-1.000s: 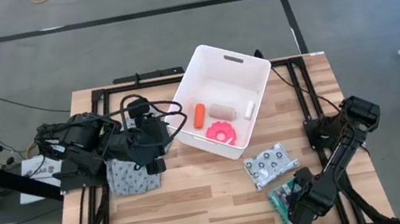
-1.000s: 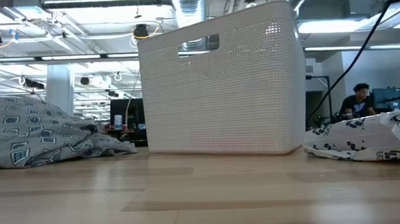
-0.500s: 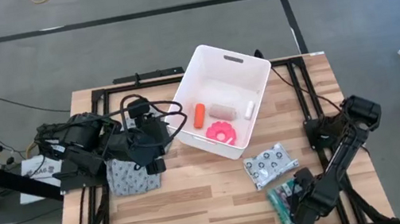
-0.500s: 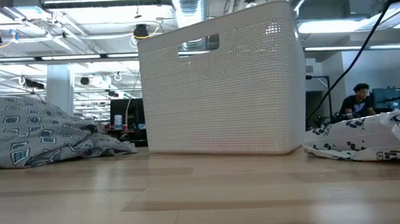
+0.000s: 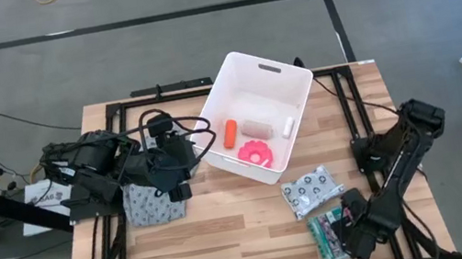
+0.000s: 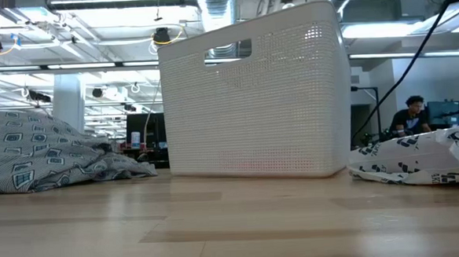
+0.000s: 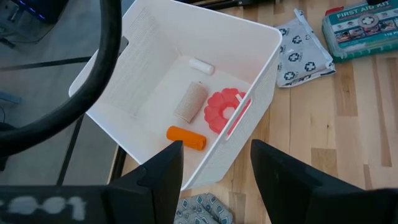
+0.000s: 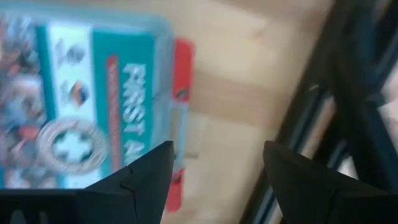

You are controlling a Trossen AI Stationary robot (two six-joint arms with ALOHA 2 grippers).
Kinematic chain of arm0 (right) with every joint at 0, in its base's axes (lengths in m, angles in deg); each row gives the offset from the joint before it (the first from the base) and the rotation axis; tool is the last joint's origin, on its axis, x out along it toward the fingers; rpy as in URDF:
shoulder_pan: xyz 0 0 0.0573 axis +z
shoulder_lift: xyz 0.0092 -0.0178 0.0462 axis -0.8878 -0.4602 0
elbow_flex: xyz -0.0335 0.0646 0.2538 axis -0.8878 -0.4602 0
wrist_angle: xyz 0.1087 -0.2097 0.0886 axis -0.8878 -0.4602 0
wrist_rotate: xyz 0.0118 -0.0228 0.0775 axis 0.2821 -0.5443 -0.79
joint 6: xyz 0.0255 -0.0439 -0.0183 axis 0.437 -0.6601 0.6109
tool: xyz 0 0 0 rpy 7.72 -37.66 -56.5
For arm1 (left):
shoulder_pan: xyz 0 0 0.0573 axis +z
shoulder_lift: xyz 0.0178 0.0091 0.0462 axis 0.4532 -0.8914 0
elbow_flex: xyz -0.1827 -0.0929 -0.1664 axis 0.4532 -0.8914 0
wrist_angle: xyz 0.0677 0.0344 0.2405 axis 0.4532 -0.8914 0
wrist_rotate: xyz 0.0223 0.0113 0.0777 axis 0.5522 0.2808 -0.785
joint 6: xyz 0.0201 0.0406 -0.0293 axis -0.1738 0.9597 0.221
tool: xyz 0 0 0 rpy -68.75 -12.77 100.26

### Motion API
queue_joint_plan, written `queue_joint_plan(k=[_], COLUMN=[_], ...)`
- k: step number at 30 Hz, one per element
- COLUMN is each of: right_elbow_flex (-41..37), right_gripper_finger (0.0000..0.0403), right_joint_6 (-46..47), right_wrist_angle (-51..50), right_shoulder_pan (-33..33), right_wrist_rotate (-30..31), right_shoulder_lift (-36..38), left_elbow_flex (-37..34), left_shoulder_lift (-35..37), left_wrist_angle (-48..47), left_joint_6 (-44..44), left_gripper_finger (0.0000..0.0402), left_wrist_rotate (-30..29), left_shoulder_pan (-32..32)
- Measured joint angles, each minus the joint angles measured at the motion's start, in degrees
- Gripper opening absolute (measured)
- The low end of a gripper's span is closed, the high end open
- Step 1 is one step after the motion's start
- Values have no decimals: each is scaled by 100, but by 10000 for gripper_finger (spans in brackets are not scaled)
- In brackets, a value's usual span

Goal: Pick & place medical supplies in basket/bin
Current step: Put the green first aid kit into the white bin

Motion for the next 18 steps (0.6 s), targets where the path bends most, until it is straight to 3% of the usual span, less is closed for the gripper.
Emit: queue_joint_plan(k=[7, 18], right_elbow_flex=[-63, -61], right_gripper_finger=[244, 244], right_joint_6=[94, 84], right_wrist_angle=[343, 387], right_shoulder_pan=[178, 134], right_wrist_rotate=[-315, -74], right_shoulder_lift=[-415, -556], left_elbow_flex=[0, 0], left_shoulder_lift=[0, 0], left_wrist_angle=[0, 0], left_joint_6=[-1, -43], left_gripper_finger=[178, 178], left_wrist_rotate=[0, 9], left_shoulder_pan=[2, 2])
